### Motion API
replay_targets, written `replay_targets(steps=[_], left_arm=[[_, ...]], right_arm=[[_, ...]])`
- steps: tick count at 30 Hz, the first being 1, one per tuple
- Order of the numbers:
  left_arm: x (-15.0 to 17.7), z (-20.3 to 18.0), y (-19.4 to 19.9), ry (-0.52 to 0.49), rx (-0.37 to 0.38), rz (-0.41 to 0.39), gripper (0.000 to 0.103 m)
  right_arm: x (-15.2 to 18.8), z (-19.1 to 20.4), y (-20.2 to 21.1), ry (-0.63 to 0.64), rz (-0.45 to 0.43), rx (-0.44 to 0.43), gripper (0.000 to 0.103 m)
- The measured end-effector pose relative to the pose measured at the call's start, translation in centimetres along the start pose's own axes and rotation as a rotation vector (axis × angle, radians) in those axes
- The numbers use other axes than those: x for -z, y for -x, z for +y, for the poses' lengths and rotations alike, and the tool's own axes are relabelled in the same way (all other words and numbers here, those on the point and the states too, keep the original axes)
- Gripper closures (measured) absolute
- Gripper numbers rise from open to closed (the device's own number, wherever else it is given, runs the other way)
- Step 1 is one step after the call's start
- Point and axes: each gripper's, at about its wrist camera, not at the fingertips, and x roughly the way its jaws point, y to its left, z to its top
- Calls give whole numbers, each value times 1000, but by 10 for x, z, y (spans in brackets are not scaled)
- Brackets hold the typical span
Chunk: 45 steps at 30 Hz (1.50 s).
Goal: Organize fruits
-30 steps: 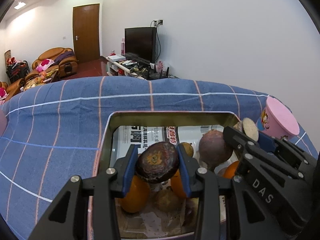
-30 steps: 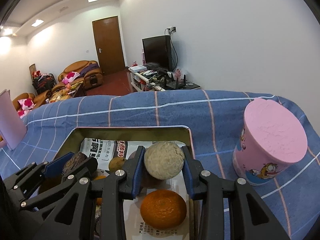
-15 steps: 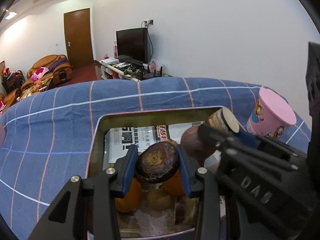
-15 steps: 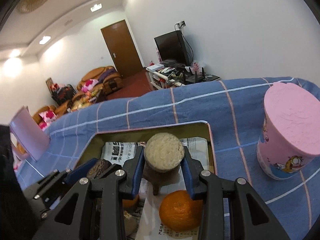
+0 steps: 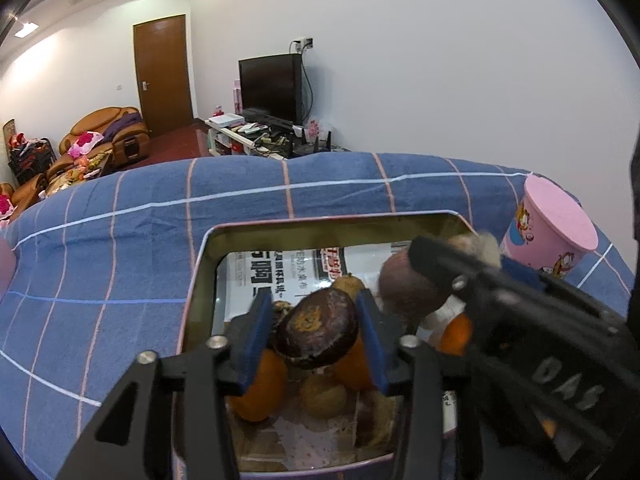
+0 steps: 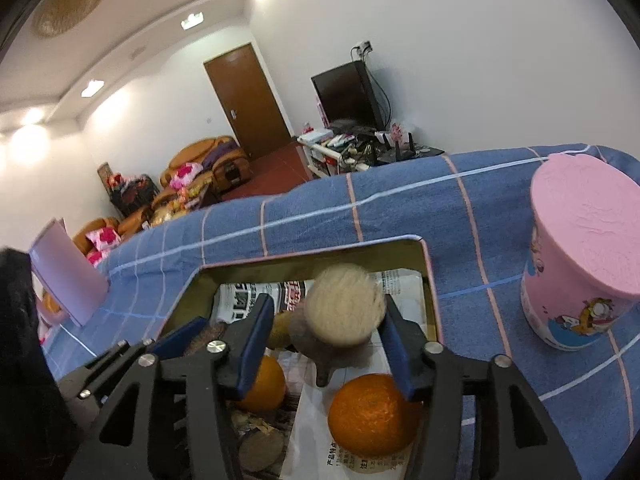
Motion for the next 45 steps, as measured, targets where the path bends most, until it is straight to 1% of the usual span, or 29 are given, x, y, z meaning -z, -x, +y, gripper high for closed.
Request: replay_targets(steps=[1, 2, 4, 6, 8, 12, 15, 18, 19, 21, 22, 28, 35, 37, 45], left_arm=[[1, 0, 1, 3, -9, -6, 30], [1, 1, 5, 10, -28, -21, 24], [3, 3, 12, 22, -34, -58, 8], [8, 3, 22, 31, -26, -102, 0], [12, 3, 31, 26, -33, -129, 0], [19, 6, 40, 9, -42, -131, 0], [25, 13, 52, 39, -62, -167, 0], [33, 22, 64, 57, -70, -201, 0], [35, 24, 68, 61, -77, -210, 0], [40, 29, 75, 68, -88, -227, 0], [42, 31, 79, 71, -90, -234, 0], [55, 39, 97, 89, -106, -280, 0], [63, 41, 112, 69, -142, -328, 0], [61, 41, 110, 67, -148, -327, 0], [61, 40, 110, 69, -156, -317, 0]], right_arm=[[0, -1, 3, -9, -14, 4, 37], [0, -3, 7, -17, -28, 7, 34], [-1, -5, 14, -35, -50, 2, 32], [-1, -7, 21, -51, -67, -15, 32], [0, -7, 25, -56, -86, -9, 32], [5, -2, 39, -27, -138, 10, 32], [11, 6, 51, 11, -176, 24, 32], [20, 16, 67, 59, -242, 82, 32], [25, 21, 74, 84, -258, 120, 31], [31, 28, 84, 105, -277, 154, 27], [34, 29, 89, 110, -288, 164, 26], [50, 40, 118, 142, -377, 240, 25], [58, 45, 133, 146, -417, 266, 25], [58, 44, 135, 143, -425, 268, 25], [57, 43, 131, 128, -404, 264, 25]])
